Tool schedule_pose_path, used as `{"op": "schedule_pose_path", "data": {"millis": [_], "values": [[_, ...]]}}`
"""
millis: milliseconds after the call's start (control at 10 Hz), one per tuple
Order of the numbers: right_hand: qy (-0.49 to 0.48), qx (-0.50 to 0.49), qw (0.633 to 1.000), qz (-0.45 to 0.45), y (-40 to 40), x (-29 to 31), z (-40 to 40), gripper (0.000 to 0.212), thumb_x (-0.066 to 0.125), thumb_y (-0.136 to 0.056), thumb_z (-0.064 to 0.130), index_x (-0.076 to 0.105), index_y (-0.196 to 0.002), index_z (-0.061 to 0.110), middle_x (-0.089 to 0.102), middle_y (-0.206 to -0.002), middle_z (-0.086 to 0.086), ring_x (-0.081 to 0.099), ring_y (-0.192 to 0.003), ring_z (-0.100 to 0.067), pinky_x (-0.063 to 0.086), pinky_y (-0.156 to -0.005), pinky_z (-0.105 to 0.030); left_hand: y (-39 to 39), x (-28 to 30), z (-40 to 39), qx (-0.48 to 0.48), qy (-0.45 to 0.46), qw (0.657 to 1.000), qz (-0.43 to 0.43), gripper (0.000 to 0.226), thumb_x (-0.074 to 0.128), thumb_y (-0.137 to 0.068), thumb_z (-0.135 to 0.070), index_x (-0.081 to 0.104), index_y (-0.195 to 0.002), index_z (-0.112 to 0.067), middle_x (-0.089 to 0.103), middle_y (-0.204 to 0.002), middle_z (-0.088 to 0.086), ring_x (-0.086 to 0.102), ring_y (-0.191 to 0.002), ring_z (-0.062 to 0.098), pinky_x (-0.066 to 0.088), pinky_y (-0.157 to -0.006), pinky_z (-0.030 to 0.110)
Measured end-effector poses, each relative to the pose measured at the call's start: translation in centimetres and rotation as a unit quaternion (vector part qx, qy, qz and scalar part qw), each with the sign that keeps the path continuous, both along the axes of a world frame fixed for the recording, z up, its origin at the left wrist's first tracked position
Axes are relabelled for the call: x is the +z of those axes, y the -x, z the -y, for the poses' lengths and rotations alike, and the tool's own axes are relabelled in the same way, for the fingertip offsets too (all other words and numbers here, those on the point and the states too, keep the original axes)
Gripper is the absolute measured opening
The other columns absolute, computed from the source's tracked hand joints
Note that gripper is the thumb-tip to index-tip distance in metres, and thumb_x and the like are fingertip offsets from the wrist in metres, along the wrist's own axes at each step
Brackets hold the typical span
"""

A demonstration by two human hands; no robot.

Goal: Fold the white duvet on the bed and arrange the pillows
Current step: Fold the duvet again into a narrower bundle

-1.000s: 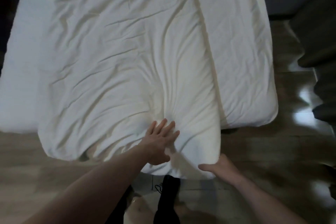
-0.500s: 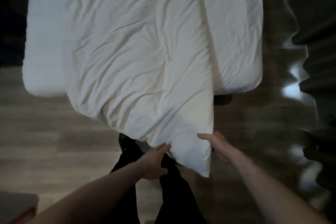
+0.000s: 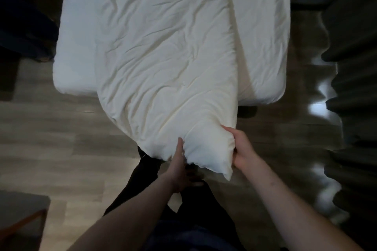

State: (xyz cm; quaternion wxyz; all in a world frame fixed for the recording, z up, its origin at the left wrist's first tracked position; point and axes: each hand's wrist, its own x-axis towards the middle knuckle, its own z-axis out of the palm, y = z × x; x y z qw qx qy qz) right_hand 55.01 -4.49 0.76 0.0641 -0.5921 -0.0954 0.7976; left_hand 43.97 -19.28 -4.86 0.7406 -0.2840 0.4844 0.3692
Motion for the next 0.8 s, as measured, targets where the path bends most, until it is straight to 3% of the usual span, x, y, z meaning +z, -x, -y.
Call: {"op": "schedule_pose_path", "data": {"millis": [100, 200, 300, 400, 500, 600, 700, 800], "values": [[0.016, -0.015, 0.999, -0.026, 0.8, 2.1, -0.8, 0.036, 0.055, -0.093, 0.022, 0.079, -0.08, -0.002, 0.075, -0.09, -0.019, 0.074, -0.076, -0.033, 0.06, -0.062, -0.036, -2.2, 1.4, -2.8, 0.152, -0.025, 0.987, 0.037, 0.103, 0.037, -0.065, -0.096, 0.061, -0.132, -0.021, 0.068, -0.122, 0.011, 0.067, -0.105, 0.032, 0.054, -0.086, 0.048], [0.033, -0.017, 0.999, -0.033, 1.1, 2.8, -1.4, 0.042, 0.052, -0.094, 0.025, 0.078, -0.078, -0.004, 0.074, -0.093, -0.021, 0.074, -0.074, -0.035, 0.06, -0.055, -0.039, -2.8, 2.3, -5.0, 0.232, -0.003, 0.973, -0.003, 0.074, 0.052, -0.08, -0.075, 0.061, -0.125, -0.016, 0.066, -0.118, 0.008, 0.062, -0.108, 0.029, 0.05, -0.088, 0.045], [0.0, -0.04, 0.999, -0.019, 1.0, 3.9, -2.3, 0.035, 0.054, -0.094, 0.02, 0.078, -0.082, -0.003, 0.075, -0.09, -0.019, 0.074, -0.075, -0.031, 0.06, -0.056, -0.035, -1.5, 2.8, -6.4, 0.189, -0.019, 0.976, -0.102, 0.042, 0.045, -0.099, -0.032, 0.055, -0.129, -0.004, 0.065, -0.115, 0.016, 0.062, -0.093, 0.029, 0.048, -0.094, 0.045], [-0.079, 0.039, 0.996, 0.028, 0.2, 3.8, -2.3, 0.031, 0.063, -0.09, 0.03, 0.069, -0.111, 0.008, 0.074, -0.107, -0.012, 0.072, -0.097, -0.026, 0.057, -0.08, -0.035, -0.2, 2.8, -5.9, 0.121, 0.074, 0.971, -0.194, 0.045, 0.062, -0.09, -0.025, 0.055, -0.127, 0.0, 0.062, -0.125, 0.02, 0.066, -0.1, 0.031, 0.056, -0.082, 0.039], [-0.125, 0.122, 0.982, 0.072, -0.6, 3.4, -0.7, 0.049, 0.078, -0.078, 0.036, 0.065, -0.119, 0.011, 0.075, -0.109, -0.005, 0.072, -0.098, -0.017, 0.055, -0.082, -0.03, -0.4, 2.9, -5.4, 0.096, 0.151, 0.951, -0.253, 0.052, 0.071, -0.082, -0.026, 0.052, -0.124, -0.003, 0.062, -0.121, 0.016, 0.065, -0.108, 0.032, 0.055, -0.08, 0.037], [-0.064, 0.158, 0.984, 0.053, -0.9, 3.8, 1.8, 0.051, 0.08, -0.077, 0.034, 0.067, -0.115, 0.005, 0.075, -0.107, -0.008, 0.072, -0.1, -0.022, 0.056, -0.083, -0.032, -1.0, 4.8, -5.3, 0.089, 0.156, 0.939, -0.294, 0.054, 0.077, -0.075, -0.021, 0.056, -0.119, 0.004, 0.064, -0.116, 0.01, 0.065, -0.102, 0.03, 0.055, -0.089, 0.037], [-0.12, 0.152, 0.969, 0.154, -0.9, 3.7, 2.2, 0.039, 0.077, -0.076, 0.01, 0.067, -0.112, -0.003, 0.075, -0.098, -0.013, 0.072, -0.087, -0.026, 0.058, -0.068, -0.028, 0.3, 4.9, -4.3, -0.034, 0.098, 0.943, -0.315, 0.056, 0.073, -0.079, -0.034, 0.056, -0.118, 0.002, 0.066, -0.11, 0.013, 0.068, -0.09, 0.029, 0.058, -0.075, 0.035], [-0.09, 0.08, 0.985, 0.121, 0.2, 4.7, 1.8, 0.044, 0.065, -0.075, 0.007, 0.064, -0.116, -0.008, 0.072, -0.095, -0.018, 0.071, -0.079, -0.031, 0.059, -0.062, -0.032, 2.6, 5.5, -2.2, -0.066, 0.02, 0.967, -0.245, 0.05, 0.065, -0.084, -0.056, 0.066, -0.093, -0.007, 0.068, -0.08, 0.007, 0.063, -0.064, 0.018, 0.051, -0.057, 0.027]]}}
